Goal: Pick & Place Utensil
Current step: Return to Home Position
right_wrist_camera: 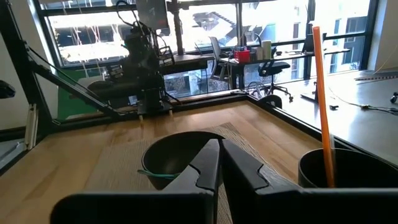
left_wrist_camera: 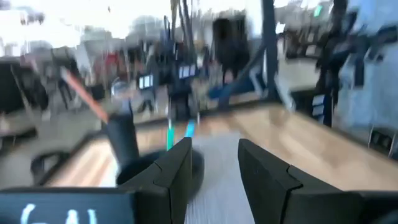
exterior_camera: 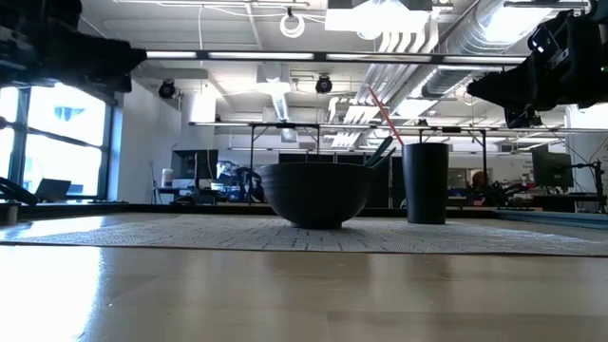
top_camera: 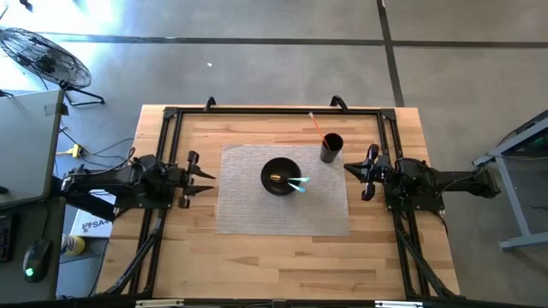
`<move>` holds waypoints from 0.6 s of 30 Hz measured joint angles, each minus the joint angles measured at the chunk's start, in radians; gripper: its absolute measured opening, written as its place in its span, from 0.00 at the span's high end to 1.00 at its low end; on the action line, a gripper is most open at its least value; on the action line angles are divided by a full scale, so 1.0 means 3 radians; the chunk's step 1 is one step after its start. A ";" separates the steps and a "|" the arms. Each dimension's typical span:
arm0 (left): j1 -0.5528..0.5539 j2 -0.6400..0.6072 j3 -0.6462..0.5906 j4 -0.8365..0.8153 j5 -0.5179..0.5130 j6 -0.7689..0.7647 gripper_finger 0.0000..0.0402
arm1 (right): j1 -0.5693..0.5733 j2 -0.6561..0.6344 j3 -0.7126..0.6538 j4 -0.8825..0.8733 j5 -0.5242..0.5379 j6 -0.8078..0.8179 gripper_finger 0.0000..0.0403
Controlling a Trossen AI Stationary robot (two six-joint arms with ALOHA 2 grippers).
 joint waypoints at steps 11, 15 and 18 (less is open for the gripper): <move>0.0000 0.0127 0.0000 -0.0225 -0.0119 -0.0382 0.68 | 0.0000 0.0003 0.0000 0.0006 0.0013 0.0000 0.97; 0.0001 0.0127 0.0000 -0.0245 -0.0152 -0.0389 0.68 | 0.0000 0.0003 0.0000 0.0008 0.0013 0.0000 0.97; 0.0000 0.0131 0.0000 -0.0252 -0.0152 -0.0389 0.68 | 0.0000 0.0003 0.0000 0.0008 0.0013 0.0000 0.97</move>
